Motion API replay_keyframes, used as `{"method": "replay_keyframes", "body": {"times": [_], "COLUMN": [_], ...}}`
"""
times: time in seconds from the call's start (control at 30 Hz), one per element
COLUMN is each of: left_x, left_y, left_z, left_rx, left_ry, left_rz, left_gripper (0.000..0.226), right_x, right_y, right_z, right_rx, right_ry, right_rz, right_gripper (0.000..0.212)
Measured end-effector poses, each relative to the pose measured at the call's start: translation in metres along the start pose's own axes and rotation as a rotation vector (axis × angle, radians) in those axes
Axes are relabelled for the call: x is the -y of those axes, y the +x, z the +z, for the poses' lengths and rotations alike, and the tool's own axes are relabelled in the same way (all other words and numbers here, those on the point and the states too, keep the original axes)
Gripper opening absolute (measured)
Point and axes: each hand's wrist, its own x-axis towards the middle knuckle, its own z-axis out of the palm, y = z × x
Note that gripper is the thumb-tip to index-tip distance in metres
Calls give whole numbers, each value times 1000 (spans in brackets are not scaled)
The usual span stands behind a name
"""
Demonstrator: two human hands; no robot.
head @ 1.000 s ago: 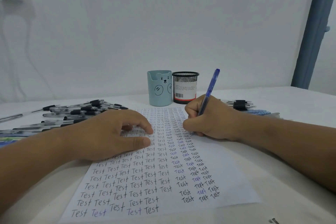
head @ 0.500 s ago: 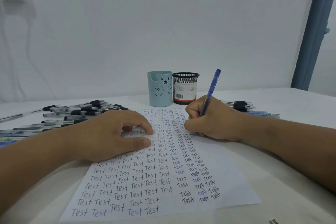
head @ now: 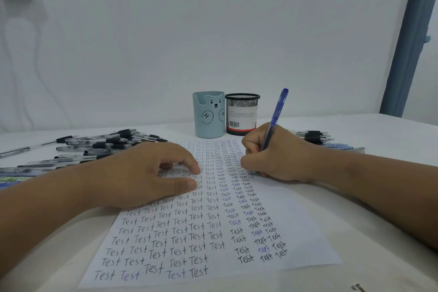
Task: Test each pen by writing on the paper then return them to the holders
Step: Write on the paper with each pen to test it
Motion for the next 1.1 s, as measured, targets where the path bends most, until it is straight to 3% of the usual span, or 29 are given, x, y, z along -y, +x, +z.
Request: {"method": "replay_keyframes", "body": {"times": [0.47,0.6,0.7,0.9,1.0,1.1], "left_x": [-1,-4,-4,-4,-5,-4], "left_y": [-1,-1,-2,-2,-2,-3], "left_z": [0,0,0,0,0,0], "left_rx": [-1,-2,-2,-7,-6,-3], "left_ry": [9,33,26,20,17,17], "left_rz": [-3,-17,-20,4,-7,-4], "left_gripper": [42,38,36,40,39,40], "right_x": [2,6,9,5,4,4], "right_y": [-2,-4,2,5,5,4], "right_z": [0,0,1,1,-2,0], "right_rx": [-6,-152,-284,-307,-313,-325], "right_ry": [15,240,263,408,175,-86], "right_rz": [28,83,38,-94,-143,-163], "right_gripper": [42,50,69,46,21,26]}}
